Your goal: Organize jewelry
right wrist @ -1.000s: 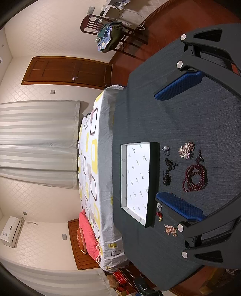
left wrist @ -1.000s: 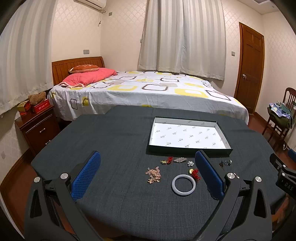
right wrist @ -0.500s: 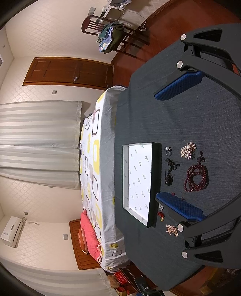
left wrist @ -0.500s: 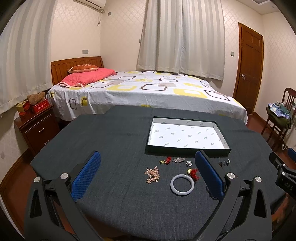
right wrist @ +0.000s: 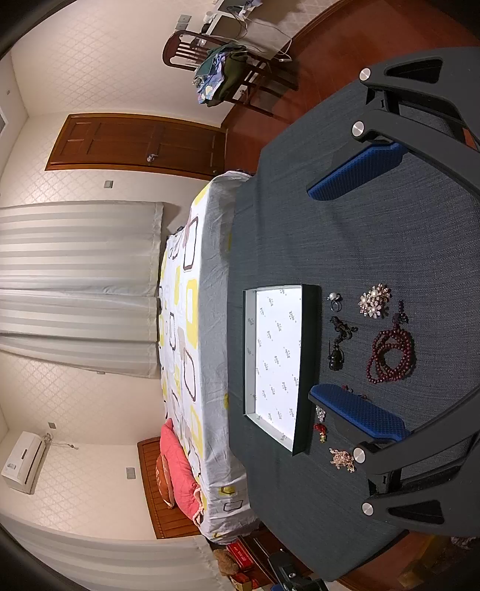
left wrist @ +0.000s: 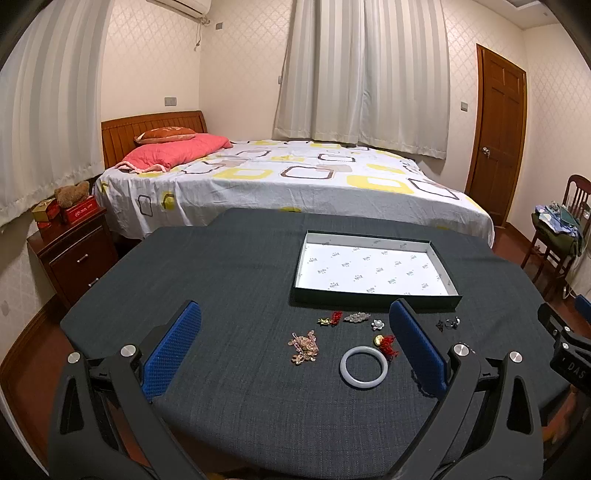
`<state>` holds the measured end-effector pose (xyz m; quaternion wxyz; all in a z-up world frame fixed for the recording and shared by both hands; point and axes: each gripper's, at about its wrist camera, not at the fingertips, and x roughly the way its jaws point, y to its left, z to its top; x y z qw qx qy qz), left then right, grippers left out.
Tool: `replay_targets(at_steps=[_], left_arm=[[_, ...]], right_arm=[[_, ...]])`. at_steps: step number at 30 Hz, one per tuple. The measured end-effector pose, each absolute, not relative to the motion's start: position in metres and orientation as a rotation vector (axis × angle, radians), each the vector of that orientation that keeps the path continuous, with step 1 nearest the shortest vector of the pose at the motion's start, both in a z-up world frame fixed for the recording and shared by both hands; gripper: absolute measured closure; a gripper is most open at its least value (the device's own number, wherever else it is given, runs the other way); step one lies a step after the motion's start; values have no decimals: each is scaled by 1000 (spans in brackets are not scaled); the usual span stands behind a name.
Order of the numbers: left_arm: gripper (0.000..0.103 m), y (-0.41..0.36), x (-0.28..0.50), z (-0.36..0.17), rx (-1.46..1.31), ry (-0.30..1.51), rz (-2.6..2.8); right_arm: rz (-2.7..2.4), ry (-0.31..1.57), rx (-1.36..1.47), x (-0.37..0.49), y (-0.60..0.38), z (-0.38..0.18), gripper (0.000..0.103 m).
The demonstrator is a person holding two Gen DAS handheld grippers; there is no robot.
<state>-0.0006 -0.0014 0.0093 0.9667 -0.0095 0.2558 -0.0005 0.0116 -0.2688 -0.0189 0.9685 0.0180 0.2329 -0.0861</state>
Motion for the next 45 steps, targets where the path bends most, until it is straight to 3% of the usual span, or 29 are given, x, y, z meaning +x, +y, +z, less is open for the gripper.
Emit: replay_targets(at_steps=[45], left_arm=[[4,-5,-2,-8,-24,528,-19]], right_arm=[[-176,477,41,12,-267,-29,6]])
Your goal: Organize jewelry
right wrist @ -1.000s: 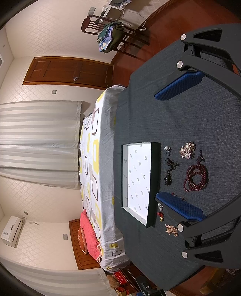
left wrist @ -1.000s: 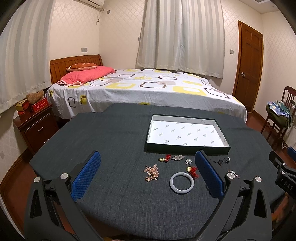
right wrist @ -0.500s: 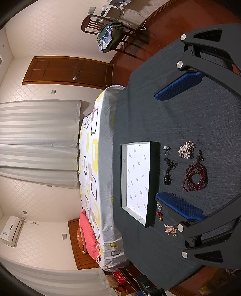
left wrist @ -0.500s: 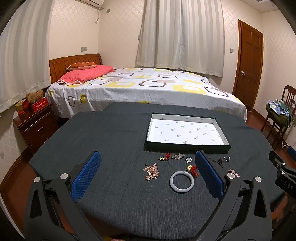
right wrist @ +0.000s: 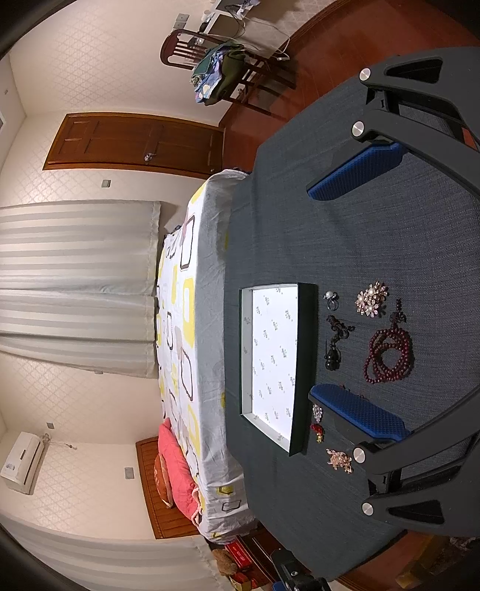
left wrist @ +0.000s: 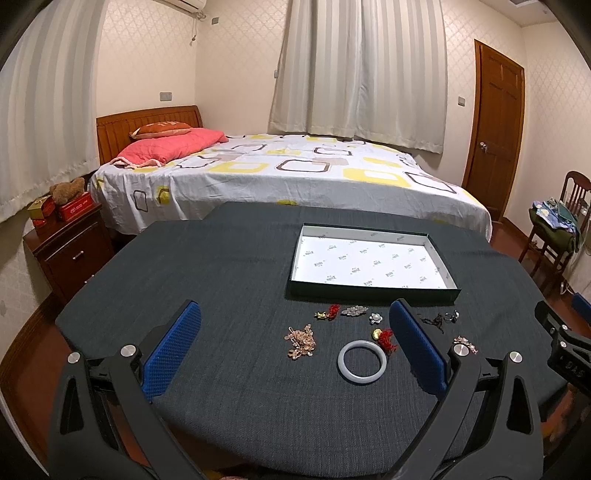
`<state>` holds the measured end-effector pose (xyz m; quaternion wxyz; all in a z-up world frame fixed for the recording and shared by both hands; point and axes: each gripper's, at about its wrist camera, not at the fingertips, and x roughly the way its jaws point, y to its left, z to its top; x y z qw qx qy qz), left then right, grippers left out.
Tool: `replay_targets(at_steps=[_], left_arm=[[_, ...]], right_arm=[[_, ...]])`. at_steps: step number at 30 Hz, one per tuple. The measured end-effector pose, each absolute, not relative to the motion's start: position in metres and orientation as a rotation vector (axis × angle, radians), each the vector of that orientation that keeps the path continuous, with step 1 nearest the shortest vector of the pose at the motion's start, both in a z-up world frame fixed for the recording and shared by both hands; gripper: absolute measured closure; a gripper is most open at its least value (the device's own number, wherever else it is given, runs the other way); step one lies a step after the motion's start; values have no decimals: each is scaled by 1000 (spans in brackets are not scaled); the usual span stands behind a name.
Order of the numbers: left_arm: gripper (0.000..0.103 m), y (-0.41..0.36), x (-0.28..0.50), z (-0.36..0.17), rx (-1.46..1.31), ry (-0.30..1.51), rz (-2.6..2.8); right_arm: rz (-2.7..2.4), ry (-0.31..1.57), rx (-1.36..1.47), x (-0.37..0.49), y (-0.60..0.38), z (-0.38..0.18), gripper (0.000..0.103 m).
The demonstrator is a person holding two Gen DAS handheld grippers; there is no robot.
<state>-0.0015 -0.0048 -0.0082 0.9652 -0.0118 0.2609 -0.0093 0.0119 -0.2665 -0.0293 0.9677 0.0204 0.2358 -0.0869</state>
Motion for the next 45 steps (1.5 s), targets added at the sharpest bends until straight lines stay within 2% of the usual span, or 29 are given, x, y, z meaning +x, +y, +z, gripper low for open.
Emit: replay_targets(at_steps=[5,15,17,19,24,29,38,41,44,45], left_arm=[[4,-3,6,-28,-36,541,-36],[6,7,61,-99,-50,700,-44],[10,6,72,-107,-53,720,-54],[20,2,85,-116,-41,745,-56],[32,-3,115,-142,-8,810,-53],[37,-2,137,-166,-11,880,-54],[58,-7,133,-170,30,864,-84],[70,-5,131,-170,28,855,-92],[87,-8,129,-169,36,849,-116],[88,-10,128,-169,45,850,-118]], right_arm=[[-176,502,57,21,-270,-52,6],[-180,623,95,47,-285,-114,6],[-184,639,97,50,-287,-122,6],[-192,653,96,54,-290,-128,6],[-191,682,110,64,-294,-137,6],[-188,708,118,74,-296,-143,6],[-180,733,135,85,-298,-148,6],[-178,734,132,86,-297,-148,6],[-179,741,136,87,-298,-150,6],[-180,744,138,88,-298,-151,6]])
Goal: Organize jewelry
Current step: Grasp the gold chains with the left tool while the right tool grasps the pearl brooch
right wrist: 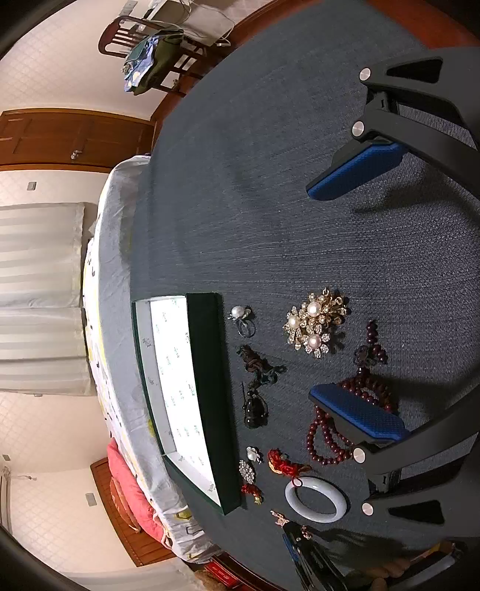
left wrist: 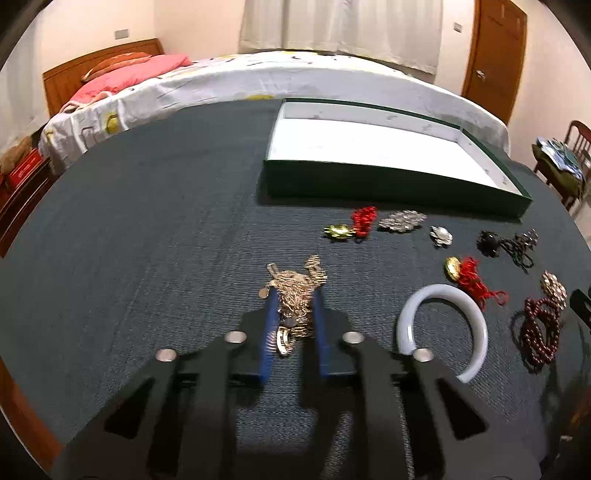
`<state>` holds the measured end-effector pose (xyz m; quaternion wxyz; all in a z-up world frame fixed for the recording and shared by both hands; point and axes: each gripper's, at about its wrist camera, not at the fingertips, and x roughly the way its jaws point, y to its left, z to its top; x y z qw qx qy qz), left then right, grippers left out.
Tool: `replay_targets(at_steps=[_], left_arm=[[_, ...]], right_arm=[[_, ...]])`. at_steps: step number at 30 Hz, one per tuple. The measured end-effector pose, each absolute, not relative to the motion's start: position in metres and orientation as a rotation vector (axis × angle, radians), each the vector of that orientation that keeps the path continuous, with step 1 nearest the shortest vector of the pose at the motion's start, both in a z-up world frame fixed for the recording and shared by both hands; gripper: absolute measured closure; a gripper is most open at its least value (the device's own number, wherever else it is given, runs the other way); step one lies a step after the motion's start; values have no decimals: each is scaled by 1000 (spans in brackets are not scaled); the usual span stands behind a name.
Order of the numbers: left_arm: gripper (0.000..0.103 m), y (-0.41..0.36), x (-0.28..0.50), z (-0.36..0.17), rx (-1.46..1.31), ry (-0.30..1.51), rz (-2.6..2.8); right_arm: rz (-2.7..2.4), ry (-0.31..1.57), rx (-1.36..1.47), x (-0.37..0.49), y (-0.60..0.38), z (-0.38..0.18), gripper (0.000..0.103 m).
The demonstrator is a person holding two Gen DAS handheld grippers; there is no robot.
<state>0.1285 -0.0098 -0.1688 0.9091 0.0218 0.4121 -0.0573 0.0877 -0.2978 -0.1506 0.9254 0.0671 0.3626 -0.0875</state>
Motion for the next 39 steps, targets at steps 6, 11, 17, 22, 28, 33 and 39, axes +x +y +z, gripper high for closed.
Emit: replay_targets(at_steps=[6,11,17,22,28,33,39], left_arm=[[91,-3,130,-167,-19,855,-129],[92,0,129,-165,-23,849,-120],[92,1,129,-162,-20,837,-114],[92,3,129,-162,-16,836,-107],[92,1,129,-163,-18,838,-107],[92,2,129,-163,-20,838,-106],[92,2,130,-165,-21,840,-106]], right_arm=[[-180,742,137,87,-299,-151,6],[-179,752,141,89,-301,-151,6],[-172,752,144,99,-303,-149,7],[-158,769,134,109,-300,-153,7],[-138,808,129,117,-296,-161,32],[-120,831,139,118,-296,-166,40],[-110,838,124,115,-294,-168,46]])
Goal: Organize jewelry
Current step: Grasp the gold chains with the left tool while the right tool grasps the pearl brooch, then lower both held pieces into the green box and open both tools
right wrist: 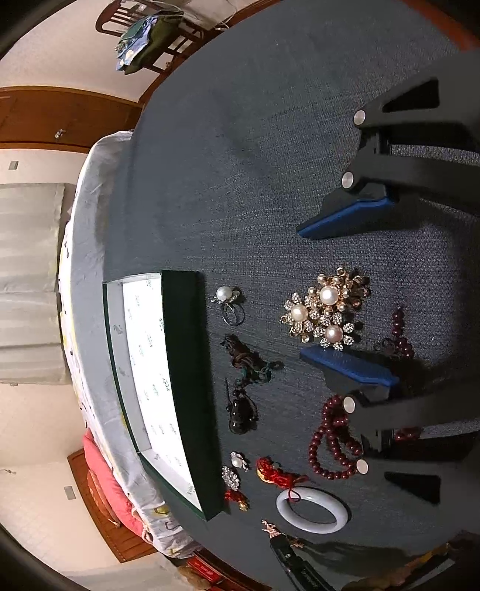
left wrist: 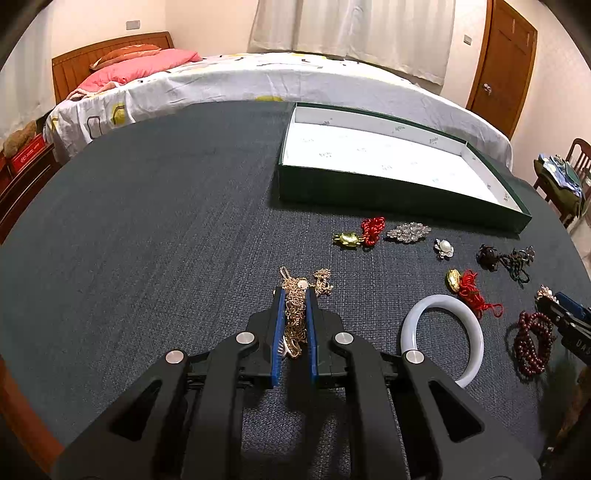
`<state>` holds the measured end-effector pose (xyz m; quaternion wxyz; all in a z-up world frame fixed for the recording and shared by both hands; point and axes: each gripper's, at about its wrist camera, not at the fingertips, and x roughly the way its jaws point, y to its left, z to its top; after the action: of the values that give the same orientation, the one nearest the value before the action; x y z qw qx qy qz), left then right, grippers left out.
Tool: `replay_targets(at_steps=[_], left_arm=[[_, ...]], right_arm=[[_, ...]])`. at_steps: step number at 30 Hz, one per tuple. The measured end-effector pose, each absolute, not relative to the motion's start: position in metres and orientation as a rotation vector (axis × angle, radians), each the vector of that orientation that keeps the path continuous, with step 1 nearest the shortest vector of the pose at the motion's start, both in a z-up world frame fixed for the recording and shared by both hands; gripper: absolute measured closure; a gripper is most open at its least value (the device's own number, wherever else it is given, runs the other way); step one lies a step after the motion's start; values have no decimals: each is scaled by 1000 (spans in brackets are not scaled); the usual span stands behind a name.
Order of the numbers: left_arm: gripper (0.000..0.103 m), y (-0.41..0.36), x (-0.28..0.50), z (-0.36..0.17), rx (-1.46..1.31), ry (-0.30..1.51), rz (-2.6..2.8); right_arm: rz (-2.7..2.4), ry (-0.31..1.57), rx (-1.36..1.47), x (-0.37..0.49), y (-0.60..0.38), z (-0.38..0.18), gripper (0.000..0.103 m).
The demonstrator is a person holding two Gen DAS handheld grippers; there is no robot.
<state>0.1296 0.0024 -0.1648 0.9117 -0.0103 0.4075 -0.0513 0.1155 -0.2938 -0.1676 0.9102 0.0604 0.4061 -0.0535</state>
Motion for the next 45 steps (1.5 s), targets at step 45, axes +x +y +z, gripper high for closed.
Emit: replay_targets(at_steps=[45], left_arm=[[92,-9,120,-96,-48,704,-160]], right_arm=[[-23,666,160,111,-297,-94,62]])
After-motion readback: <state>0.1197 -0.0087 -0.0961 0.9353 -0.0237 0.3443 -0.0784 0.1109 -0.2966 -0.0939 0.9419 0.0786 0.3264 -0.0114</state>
